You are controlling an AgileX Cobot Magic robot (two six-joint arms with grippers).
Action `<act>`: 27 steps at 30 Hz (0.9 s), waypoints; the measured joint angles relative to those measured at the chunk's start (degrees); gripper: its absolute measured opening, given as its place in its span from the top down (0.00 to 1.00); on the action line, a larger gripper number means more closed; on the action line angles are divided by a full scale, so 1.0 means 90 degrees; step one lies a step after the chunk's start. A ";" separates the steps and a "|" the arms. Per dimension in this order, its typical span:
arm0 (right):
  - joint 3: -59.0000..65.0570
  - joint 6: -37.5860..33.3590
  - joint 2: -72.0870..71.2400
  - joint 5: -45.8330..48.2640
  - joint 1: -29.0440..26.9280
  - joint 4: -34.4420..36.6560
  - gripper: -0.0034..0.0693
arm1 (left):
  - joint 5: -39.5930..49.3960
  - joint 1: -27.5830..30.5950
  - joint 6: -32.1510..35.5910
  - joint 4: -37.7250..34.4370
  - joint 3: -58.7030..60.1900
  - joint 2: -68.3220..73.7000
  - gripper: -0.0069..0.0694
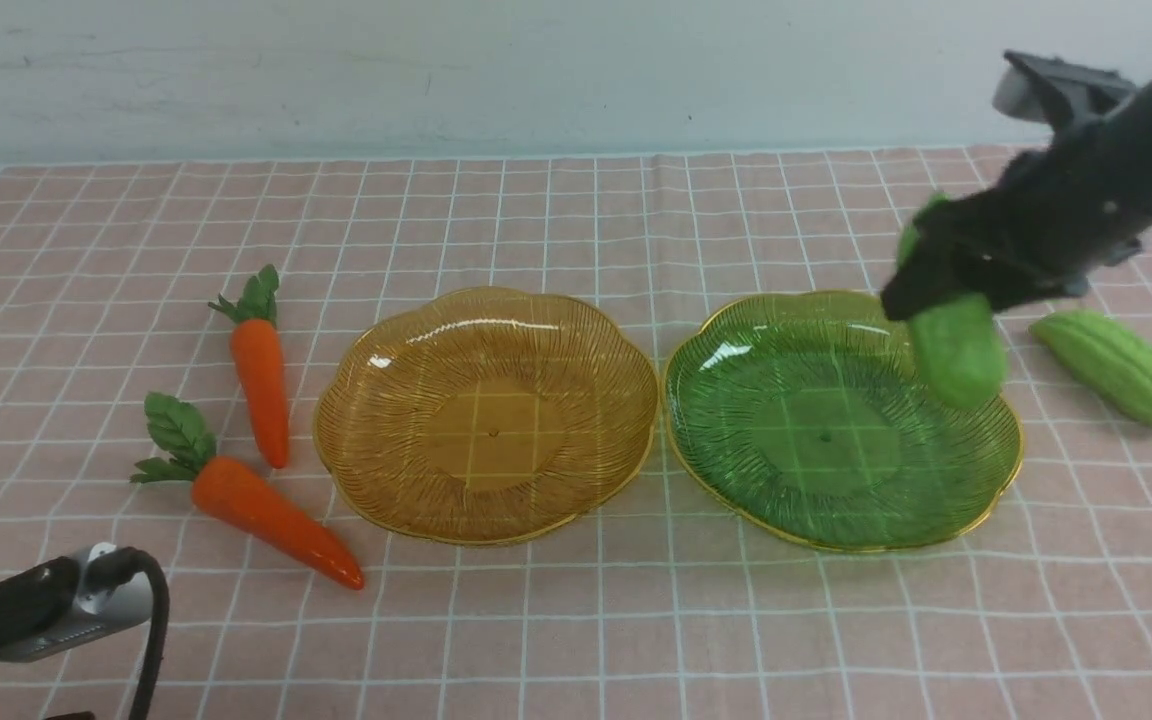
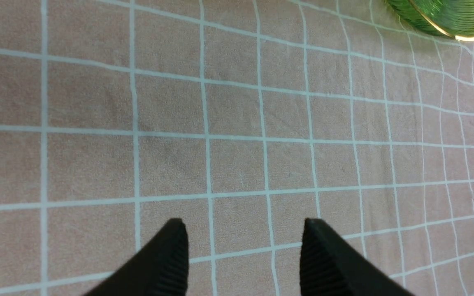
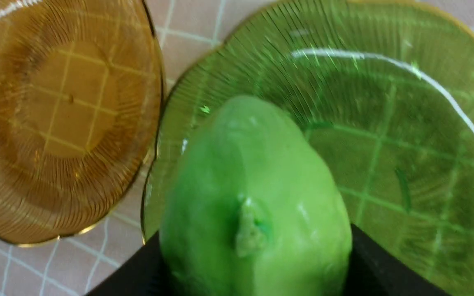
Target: Put different types of vegetables on the plate.
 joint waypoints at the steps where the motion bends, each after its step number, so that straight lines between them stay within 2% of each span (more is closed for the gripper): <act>1: -0.0006 -0.0005 0.0141 -0.0209 0.0124 0.0020 0.37 | 0.0000 0.0000 -0.0021 0.0000 0.0000 0.0000 0.46; 4: 0.0001 0.0093 0.0726 -0.0458 0.0472 -0.0219 0.37 | 0.0000 0.0000 -0.0089 -0.0007 0.0000 0.0000 0.46; 10: 0.0007 0.0245 0.1165 -0.0527 0.0542 -0.0592 0.35 | 0.0000 0.0000 -0.0119 -0.0013 0.0000 0.0000 0.46; 14: -0.0017 0.0245 0.1181 -0.0550 0.0542 -0.0930 0.24 | -0.0002 0.0000 -0.0119 -0.0013 0.0000 0.0000 0.46; 16: -0.0111 0.0245 0.1181 -0.0550 0.0542 -0.1217 0.11 | -0.0002 0.0000 -0.0119 -0.0013 0.0000 0.0000 0.46; 18: -0.0216 0.0249 0.1181 -0.0550 0.0542 -0.1448 0.06 | -0.0002 0.0000 -0.0119 -0.0013 0.0000 0.0000 0.46; 23: -0.0556 0.0397 0.1181 -0.0551 0.0542 -0.2243 0.01 | -0.0002 0.0000 -0.0119 -0.0013 0.0000 0.0000 0.46; 27: -0.0758 0.0895 0.1181 -0.0731 0.0434 -0.3655 0.00 | -0.0002 0.0000 -0.0119 -0.0013 0.0000 0.0000 0.46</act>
